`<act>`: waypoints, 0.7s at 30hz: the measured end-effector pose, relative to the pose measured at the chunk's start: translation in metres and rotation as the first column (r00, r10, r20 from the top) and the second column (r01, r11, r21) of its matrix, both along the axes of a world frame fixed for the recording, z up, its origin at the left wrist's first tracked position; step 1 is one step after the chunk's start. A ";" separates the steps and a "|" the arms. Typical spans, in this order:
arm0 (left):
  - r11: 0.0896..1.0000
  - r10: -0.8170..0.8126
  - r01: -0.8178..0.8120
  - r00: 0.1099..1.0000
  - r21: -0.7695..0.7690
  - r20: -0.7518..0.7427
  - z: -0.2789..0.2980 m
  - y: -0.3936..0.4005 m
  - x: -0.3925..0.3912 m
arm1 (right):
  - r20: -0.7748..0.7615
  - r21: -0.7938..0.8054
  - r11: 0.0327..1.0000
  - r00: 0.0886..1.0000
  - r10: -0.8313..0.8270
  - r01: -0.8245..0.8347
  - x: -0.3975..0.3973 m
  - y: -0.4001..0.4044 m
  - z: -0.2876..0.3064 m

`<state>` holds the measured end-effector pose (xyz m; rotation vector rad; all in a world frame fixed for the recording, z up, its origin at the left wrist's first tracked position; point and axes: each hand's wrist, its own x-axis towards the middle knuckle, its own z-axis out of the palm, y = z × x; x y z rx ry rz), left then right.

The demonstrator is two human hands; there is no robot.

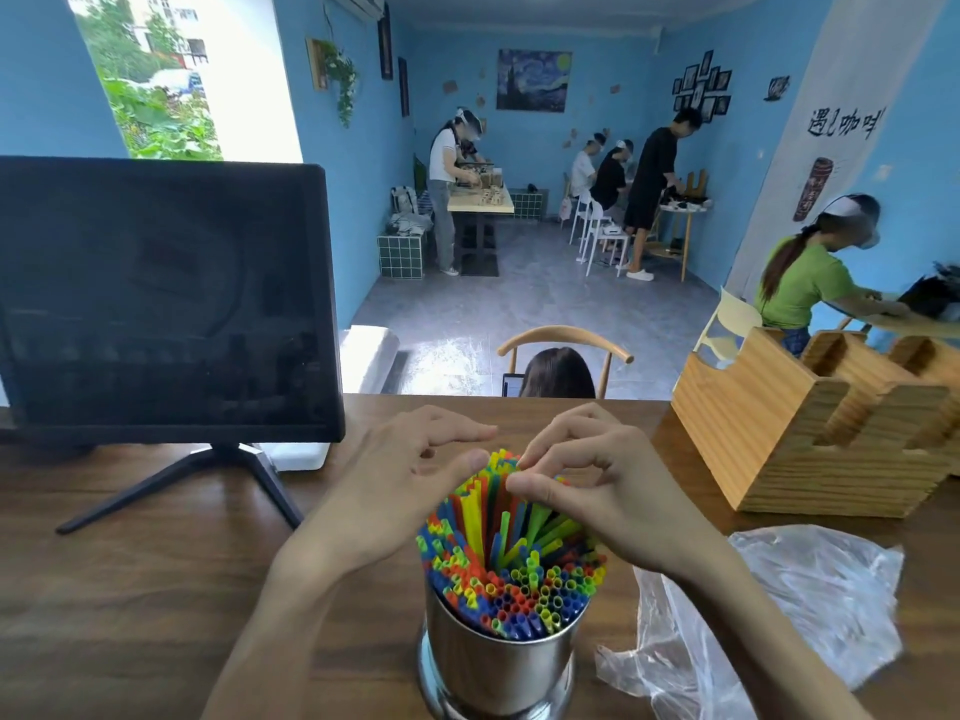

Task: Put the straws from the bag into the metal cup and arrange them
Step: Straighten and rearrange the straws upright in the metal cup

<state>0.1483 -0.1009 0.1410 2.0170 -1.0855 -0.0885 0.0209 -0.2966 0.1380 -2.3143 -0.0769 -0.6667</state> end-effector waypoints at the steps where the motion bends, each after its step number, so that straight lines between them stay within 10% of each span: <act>1: 1.000 0.003 -0.003 1.000 0.006 -0.020 -0.002 0.000 0.002 | -0.023 0.005 1.000 1.000 0.004 -0.004 0.000 -0.002 0.002; 11: 0.993 0.109 -0.084 0.926 0.084 -0.360 0.005 -0.018 0.007 | -0.142 0.426 0.899 0.989 -0.046 0.103 0.021 -0.011 -0.003; 21: 0.985 0.142 -0.092 0.916 0.149 -0.375 0.014 -0.026 0.012 | -0.311 0.416 0.907 0.947 0.073 0.067 0.033 -0.012 -0.003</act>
